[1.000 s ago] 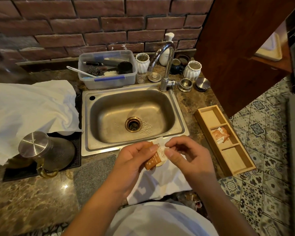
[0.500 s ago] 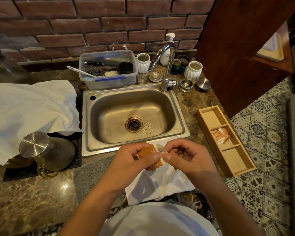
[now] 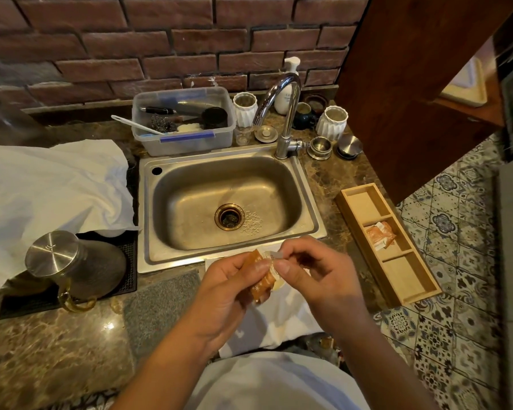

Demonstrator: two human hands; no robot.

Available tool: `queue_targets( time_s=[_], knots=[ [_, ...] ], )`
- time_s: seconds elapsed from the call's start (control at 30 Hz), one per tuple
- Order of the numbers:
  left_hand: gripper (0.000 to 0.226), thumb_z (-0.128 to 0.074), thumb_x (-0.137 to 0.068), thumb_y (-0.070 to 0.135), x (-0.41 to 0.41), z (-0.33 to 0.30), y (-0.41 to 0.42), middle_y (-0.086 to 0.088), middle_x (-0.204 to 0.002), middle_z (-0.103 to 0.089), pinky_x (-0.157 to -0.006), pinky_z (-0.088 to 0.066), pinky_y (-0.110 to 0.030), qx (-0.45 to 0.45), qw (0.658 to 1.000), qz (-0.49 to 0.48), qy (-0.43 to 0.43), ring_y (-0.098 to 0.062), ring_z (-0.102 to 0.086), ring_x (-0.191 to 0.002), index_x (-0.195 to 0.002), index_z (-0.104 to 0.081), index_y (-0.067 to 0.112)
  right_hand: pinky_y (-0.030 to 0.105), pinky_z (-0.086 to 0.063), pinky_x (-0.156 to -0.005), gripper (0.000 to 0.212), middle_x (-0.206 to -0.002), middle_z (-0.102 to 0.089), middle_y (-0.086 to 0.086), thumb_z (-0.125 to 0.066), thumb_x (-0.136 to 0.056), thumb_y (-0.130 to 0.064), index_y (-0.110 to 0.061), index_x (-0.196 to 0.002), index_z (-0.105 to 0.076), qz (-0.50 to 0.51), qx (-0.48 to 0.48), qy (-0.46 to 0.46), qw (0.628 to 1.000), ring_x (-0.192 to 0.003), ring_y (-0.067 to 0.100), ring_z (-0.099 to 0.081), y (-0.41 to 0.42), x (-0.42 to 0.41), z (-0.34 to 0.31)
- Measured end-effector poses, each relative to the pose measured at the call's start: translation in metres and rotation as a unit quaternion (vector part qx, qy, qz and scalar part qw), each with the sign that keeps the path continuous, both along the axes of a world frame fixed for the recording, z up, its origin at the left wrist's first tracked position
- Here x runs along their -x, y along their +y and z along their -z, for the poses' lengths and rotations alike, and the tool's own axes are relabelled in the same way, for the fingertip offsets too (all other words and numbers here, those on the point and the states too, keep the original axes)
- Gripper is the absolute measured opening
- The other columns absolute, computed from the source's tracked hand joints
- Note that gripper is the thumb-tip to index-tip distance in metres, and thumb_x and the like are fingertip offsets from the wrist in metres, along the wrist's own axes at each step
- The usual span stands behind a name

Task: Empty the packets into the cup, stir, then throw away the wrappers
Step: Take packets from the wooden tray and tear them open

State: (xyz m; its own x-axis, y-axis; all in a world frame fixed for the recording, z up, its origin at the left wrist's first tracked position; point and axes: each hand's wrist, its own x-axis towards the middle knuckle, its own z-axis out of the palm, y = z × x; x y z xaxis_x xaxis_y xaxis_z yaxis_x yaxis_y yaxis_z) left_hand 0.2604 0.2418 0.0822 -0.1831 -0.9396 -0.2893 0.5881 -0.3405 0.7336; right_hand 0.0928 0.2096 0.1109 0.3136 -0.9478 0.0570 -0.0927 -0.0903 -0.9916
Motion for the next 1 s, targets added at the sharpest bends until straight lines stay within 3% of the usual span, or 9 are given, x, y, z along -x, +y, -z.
queue_targets(
  time_s=[0.1, 0.2, 0.3, 0.43, 0.63, 0.77, 0.93, 1.0],
  knots=[
    [0.031, -0.089, -0.072, 0.028, 0.002, 0.002, 0.001, -0.006, -0.072, -0.062, -0.055, -0.046, -0.023, -0.02, 0.999, 0.004, 0.047, -0.012, -0.055, -0.061, -0.09, -0.078, 0.006, 0.02, -0.049, -0.068, 0.007, -0.087, -0.067, -0.016, -0.07, -0.088, -0.023, -0.028, -0.093, -0.072, 0.043, 0.132, 0.092, 0.986, -0.077, 0.012, -0.06, 0.005, -0.002, 0.002],
    [0.03, -0.09, -0.072, 0.026, 0.006, 0.002, 0.003, -0.006, -0.071, -0.061, -0.055, -0.045, -0.024, -0.03, 0.993, 0.01, 0.113, -0.011, -0.055, -0.057, -0.089, -0.076, 0.007, 0.02, -0.048, -0.069, 0.009, -0.092, -0.065, -0.014, -0.07, -0.09, -0.016, -0.017, -0.097, -0.075, 0.066, 0.255, 0.14, 0.954, -0.082, 0.007, -0.06, 0.008, -0.003, 0.006],
    [0.022, -0.085, -0.078, 0.027, 0.005, 0.002, 0.003, -0.002, -0.069, -0.061, -0.056, -0.045, -0.022, -0.023, 0.998, 0.002, 0.061, -0.01, -0.054, -0.06, -0.09, -0.078, 0.009, 0.018, -0.049, -0.067, 0.006, -0.084, -0.068, -0.014, -0.071, -0.088, -0.025, -0.027, -0.093, -0.073, 0.063, 0.142, 0.101, 0.983, -0.076, 0.012, -0.062, 0.007, -0.001, 0.002],
    [0.015, -0.076, -0.083, 0.026, 0.001, 0.001, 0.003, 0.0, -0.069, -0.064, -0.055, -0.046, -0.02, 0.005, 1.0, -0.003, -0.029, -0.008, -0.056, -0.06, -0.086, -0.078, 0.012, 0.025, -0.056, -0.071, 0.012, -0.087, -0.073, -0.004, -0.073, -0.083, -0.037, -0.035, -0.094, -0.074, 0.02, 0.003, 0.058, 0.998, -0.079, 0.017, -0.067, 0.003, 0.009, -0.004],
    [0.014, -0.077, -0.083, 0.027, -0.002, 0.0, 0.002, -0.003, -0.071, -0.066, -0.056, -0.049, -0.021, 0.033, 0.996, 0.009, -0.079, -0.01, -0.058, -0.061, -0.09, -0.079, 0.015, 0.023, -0.053, -0.069, 0.014, -0.082, -0.072, 0.0, -0.075, -0.079, -0.037, -0.026, -0.088, -0.076, -0.033, -0.049, 0.043, 0.997, -0.075, 0.013, -0.065, 0.001, 0.015, -0.008],
    [0.018, -0.079, -0.083, 0.031, -0.006, -0.001, 0.003, -0.007, -0.067, -0.063, -0.057, -0.047, -0.025, 0.059, 0.991, 0.037, -0.115, -0.015, -0.055, -0.058, -0.079, -0.074, 0.014, 0.02, -0.052, -0.066, 0.015, -0.078, -0.071, -0.001, -0.076, -0.077, -0.036, -0.024, -0.087, -0.077, -0.023, -0.071, 0.018, 0.997, -0.072, 0.009, -0.064, 0.002, 0.014, -0.008],
    [0.057, -0.083, -0.08, 0.034, -0.01, -0.001, 0.002, -0.014, -0.065, -0.059, -0.054, -0.044, -0.023, 0.067, 0.987, 0.037, -0.143, -0.016, -0.051, -0.055, -0.077, -0.055, -0.016, 0.019, -0.05, -0.065, 0.015, -0.077, -0.071, 0.0, -0.076, -0.078, -0.037, -0.025, -0.087, -0.077, -0.021, -0.074, 0.017, 0.997, -0.07, 0.007, -0.062, 0.003, 0.014, -0.006],
    [0.047, -0.08, -0.082, 0.032, -0.011, -0.001, 0.002, -0.012, -0.065, -0.061, -0.053, -0.045, -0.022, 0.068, 0.985, 0.038, -0.152, -0.015, -0.053, -0.054, -0.084, -0.062, -0.012, 0.019, -0.049, -0.065, 0.017, -0.077, -0.071, 0.0, -0.076, -0.079, -0.036, -0.022, -0.088, -0.077, -0.036, -0.074, 0.019, 0.996, -0.07, 0.007, -0.062, 0.001, 0.016, -0.007]
  ],
)
